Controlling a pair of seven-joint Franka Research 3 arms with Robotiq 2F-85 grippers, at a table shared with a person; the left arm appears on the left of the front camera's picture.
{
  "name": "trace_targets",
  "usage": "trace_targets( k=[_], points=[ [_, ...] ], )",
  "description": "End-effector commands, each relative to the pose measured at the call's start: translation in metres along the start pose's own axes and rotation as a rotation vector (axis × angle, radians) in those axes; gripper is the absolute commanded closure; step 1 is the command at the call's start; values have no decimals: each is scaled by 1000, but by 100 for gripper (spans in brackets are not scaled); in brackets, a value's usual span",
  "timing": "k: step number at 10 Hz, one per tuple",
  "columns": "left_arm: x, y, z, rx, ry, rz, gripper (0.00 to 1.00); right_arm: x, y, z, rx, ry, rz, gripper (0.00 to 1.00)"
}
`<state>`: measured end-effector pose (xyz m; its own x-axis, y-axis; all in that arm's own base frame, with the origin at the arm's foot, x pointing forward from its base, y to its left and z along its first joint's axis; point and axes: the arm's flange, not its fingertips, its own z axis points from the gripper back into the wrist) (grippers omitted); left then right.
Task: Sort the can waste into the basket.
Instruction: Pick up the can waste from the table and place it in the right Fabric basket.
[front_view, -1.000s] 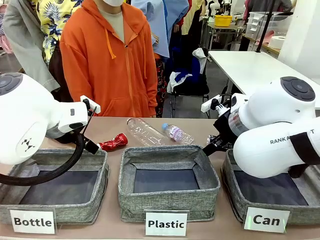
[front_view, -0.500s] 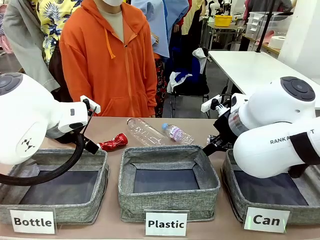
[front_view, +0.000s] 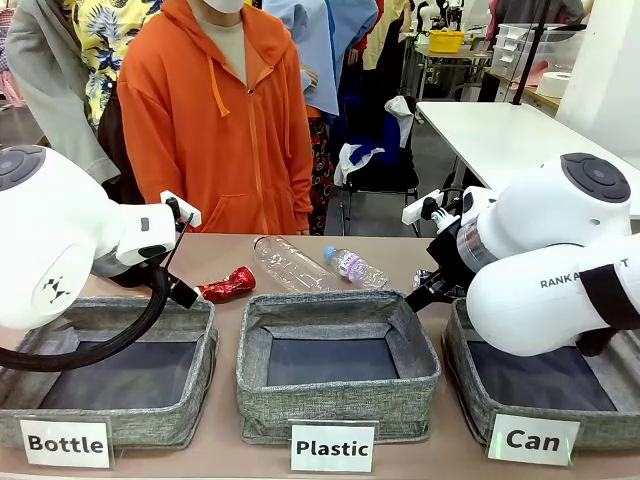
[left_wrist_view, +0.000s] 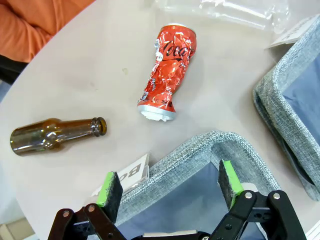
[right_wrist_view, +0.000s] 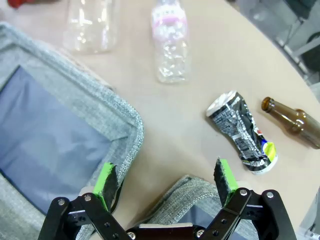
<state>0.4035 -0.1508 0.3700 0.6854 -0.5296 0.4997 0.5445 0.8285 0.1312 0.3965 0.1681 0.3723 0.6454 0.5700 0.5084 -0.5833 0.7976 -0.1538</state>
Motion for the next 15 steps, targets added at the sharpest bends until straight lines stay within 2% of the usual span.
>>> trace_targets(
  k=[1, 2, 3, 4, 5, 6, 7, 8, 10, 11, 13, 14, 15],
  points=[
    [0, 0, 0, 0, 0, 0, 0, 8, -4, 13, 26, 3, -16, 0],
    [12, -12, 27, -88, -45, -26, 0, 17, -10, 35, 79, -4, -31, 0],
    [21, -19, 58, -179, -70, -8, 0, 27, -15, 62, 146, 25, -106, 0],
    [31, -23, 99, -303, -16, 115, 0, 36, -19, 95, 186, 65, -253, 0],
    [27, -17, 131, -381, 10, 173, 0, 35, -24, 123, 286, 73, -339, 0],
    [14, -5, 151, -524, -17, 192, 0, 24, -39, 148, 406, 51, -384, 0],
    [-7, 18, 169, -701, -28, 146, 0, 4, -59, 168, 516, -15, -410, 0],
    [-32, 57, 184, -808, -60, 166, 0, -24, -93, 183, 649, -99, -486, 0],
    [-83, 138, 196, -878, -202, 405, 0, -95, -156, 189, 765, -287, -807, 0],
    [-118, 173, 190, -911, -295, 538, 0, -137, -180, 187, 794, -387, -946, 0],
    [-189, 204, 170, -948, -472, 806, 0, -212, -209, 186, 793, -527, -1170, 0],
    [-208, 207, 161, -961, -527, 902, 0, -234, -215, 186, 757, -559, -1245, 0],
    [-211, 206, 148, -956, -542, 956, 0, -248, -222, 184, 723, -573, -1311, 0]
  ],
)
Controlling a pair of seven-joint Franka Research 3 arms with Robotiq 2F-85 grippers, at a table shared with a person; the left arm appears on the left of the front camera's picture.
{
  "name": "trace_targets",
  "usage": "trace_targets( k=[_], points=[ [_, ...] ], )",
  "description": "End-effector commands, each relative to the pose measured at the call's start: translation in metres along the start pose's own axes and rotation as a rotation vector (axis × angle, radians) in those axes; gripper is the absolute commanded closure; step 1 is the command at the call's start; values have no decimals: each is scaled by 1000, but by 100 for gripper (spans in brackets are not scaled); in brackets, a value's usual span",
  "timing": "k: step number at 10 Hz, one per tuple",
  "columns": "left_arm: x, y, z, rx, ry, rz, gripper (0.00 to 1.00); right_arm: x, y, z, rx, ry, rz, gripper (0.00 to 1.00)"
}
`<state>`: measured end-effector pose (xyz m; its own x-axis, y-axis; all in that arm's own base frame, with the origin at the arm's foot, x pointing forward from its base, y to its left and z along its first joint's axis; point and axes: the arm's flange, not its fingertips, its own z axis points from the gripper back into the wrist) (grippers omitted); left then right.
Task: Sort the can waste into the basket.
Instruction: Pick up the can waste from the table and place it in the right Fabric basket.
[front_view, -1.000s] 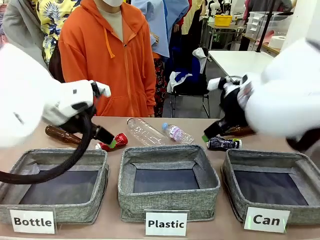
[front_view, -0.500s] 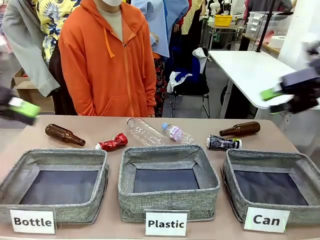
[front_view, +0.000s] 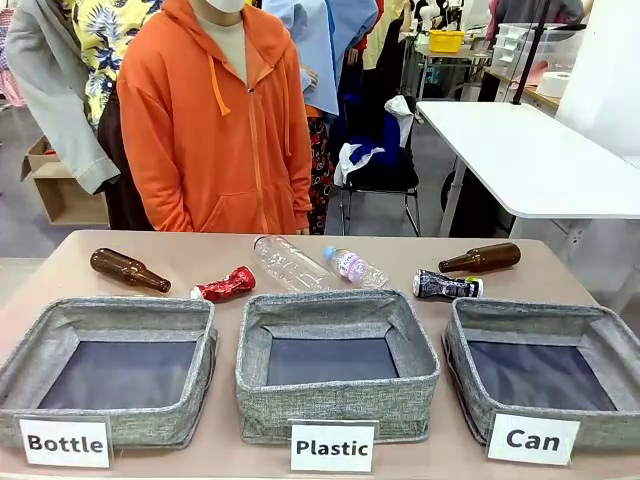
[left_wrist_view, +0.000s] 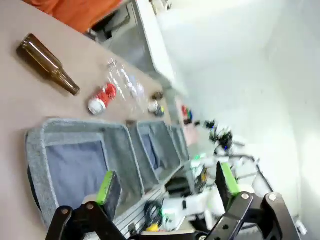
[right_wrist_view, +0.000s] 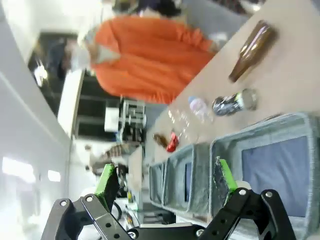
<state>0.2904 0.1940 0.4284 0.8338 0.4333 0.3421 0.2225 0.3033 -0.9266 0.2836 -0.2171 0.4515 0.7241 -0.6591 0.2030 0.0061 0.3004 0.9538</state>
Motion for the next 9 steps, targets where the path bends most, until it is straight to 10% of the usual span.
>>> trace_targets(
  k=[1, 7, 9],
  points=[
    [-17, -7, -41, -2, -68, 23, 0, -35, -11, -15, -82, -98, -24, 0],
    [0, 0, 0, 0, 0, 0, 0, -2, 0, -3, -27, 15, -24, 0],
    [0, 0, 0, 0, 0, 0, 0, -7, 48, -87, -228, 199, 267, 0]
  ],
)
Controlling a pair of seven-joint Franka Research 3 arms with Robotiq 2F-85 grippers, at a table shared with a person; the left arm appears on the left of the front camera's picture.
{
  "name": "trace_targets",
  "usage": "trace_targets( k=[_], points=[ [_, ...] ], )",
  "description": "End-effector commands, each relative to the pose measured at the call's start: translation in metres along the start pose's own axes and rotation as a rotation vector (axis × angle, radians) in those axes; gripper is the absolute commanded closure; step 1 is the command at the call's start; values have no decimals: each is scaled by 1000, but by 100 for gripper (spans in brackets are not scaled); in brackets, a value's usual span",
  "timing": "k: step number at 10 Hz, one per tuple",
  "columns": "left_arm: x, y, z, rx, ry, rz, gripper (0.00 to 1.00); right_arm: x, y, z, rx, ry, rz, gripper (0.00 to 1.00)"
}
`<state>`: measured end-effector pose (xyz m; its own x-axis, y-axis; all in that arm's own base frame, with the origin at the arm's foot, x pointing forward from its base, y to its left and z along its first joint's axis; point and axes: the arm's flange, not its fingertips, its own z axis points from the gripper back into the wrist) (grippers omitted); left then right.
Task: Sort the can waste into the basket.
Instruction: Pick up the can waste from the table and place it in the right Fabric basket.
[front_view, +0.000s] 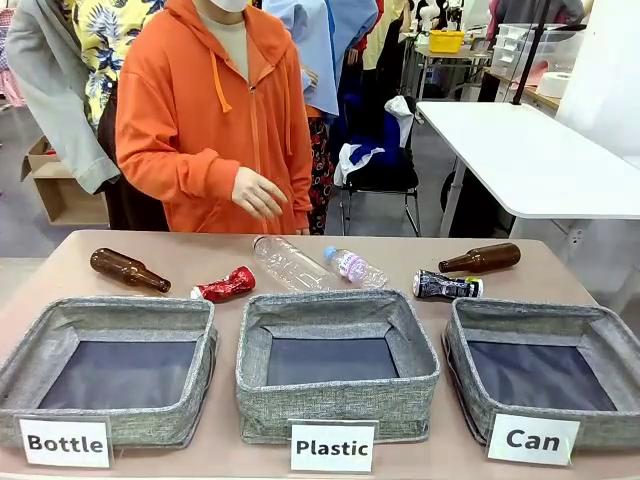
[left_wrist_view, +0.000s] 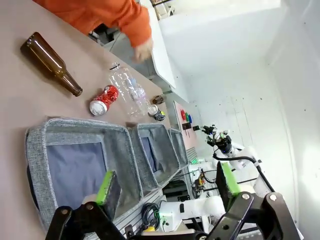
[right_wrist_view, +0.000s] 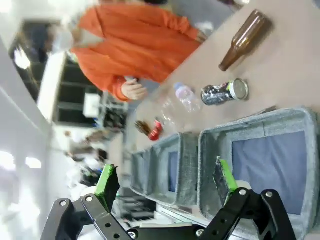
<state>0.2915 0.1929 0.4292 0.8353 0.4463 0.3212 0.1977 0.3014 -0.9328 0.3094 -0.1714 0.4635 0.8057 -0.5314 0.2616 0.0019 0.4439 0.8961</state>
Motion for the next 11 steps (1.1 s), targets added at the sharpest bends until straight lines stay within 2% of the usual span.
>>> trace_targets(
  k=[1, 2, 3, 4, 5, 6, 7, 9, 11],
  points=[
    [-1, 1, 1, -10, 7, -24, 0, 12, 45, -79, -259, 155, 272, 0],
    [-1, 1, 1, -10, 7, -24, 0, 9, 56, -127, -435, 225, 357, 0],
    [-1, 1, 1, -10, 7, -24, 0, 5, 60, -164, -558, 278, 429, 0],
    [-1, 1, 1, -10, 7, -24, 0, -5, 62, -193, -649, 328, 480, 0],
    [-1, 1, 1, -10, 7, -24, 0, -9, 65, -212, -700, 328, 542, 0],
    [-1, 1, 1, -10, 7, -24, 0, -10, 73, -206, -642, 266, 613, 0],
    [-1, 1, 1, -10, 7, -24, 0, -24, 72, -213, -586, 304, 505, 0],
    [-1, 1, 1, -10, 7, -24, 0, -24, 72, -213, -586, 304, 505, 0],
    [-1, 1, 1, -10, 7, -24, 0, -5, 75, -235, -634, 340, 615, 0]
  ],
)
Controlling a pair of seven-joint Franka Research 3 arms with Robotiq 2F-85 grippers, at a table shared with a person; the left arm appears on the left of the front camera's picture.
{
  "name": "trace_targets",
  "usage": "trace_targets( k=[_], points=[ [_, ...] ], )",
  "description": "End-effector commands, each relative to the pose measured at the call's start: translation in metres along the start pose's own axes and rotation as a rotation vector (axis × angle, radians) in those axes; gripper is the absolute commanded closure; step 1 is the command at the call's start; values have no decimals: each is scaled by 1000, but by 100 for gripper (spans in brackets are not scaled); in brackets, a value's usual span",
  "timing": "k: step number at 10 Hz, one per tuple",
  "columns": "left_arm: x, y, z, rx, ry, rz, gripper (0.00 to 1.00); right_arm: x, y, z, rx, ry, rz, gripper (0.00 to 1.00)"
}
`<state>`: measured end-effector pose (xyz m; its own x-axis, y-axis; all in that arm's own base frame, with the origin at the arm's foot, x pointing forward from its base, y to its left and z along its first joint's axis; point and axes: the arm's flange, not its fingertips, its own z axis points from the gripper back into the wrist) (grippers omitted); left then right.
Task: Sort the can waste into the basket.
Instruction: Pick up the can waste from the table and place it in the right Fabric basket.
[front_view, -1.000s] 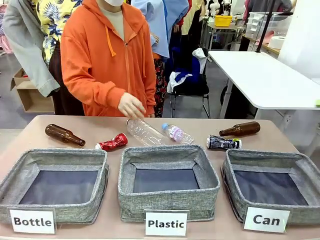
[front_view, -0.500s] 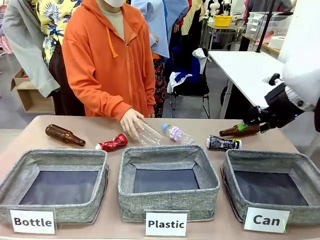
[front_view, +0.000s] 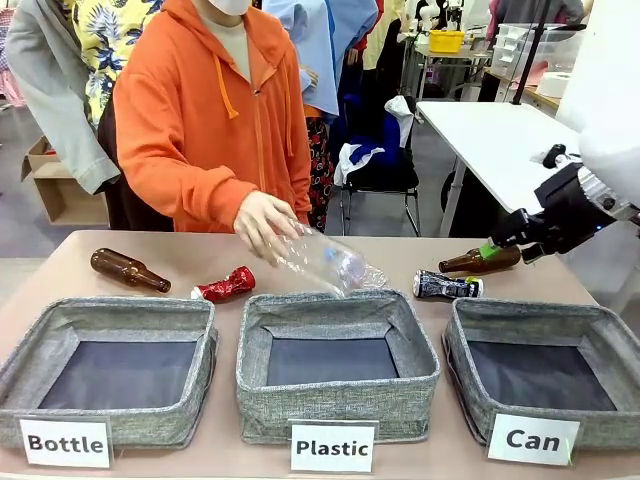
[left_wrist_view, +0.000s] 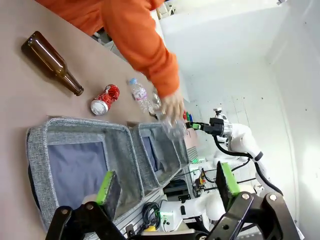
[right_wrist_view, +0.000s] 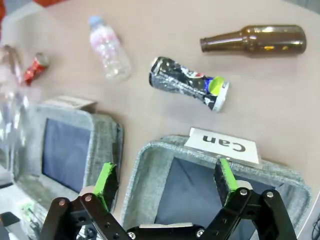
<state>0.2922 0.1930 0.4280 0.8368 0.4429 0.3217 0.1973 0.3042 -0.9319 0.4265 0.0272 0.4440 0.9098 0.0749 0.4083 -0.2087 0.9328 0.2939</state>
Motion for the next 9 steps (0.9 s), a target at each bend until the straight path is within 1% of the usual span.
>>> trace_targets(
  k=[1, 2, 3, 4, 5, 6, 7, 8, 9],
  points=[
    [-1, -1, 2, -13, 3, -22, 0, 41, 6, -18, -57, 40, 169, 0],
    [-1, -1, 2, -13, 3, -22, 0, 61, 11, -32, 17, 162, 463, 0],
    [-1, -1, 2, -13, 3, -22, 0, 74, 15, -42, 113, 264, 858, 0],
    [-1, -1, 2, -13, 3, -22, 0, 85, 14, -57, 103, 389, 1215, 0],
    [-1, -1, 2, -13, 3, -22, 0, 90, 19, -68, 237, 438, 1514, 0],
    [-1, -1, 2, -13, 3, -22, 0, 91, 22, -78, 258, 484, 1610, 0],
    [-1, -1, 2, -13, 3, -22, 0, 94, 25, -89, 228, 521, 1599, 0],
    [-1, -1, 2, -13, 3, -22, 0, 100, 24, -99, 208, 520, 1555, 0],
    [-1, -1, 2, -13, 3, -22, 0, 104, 24, -105, 151, 491, 1490, 0]
  ],
)
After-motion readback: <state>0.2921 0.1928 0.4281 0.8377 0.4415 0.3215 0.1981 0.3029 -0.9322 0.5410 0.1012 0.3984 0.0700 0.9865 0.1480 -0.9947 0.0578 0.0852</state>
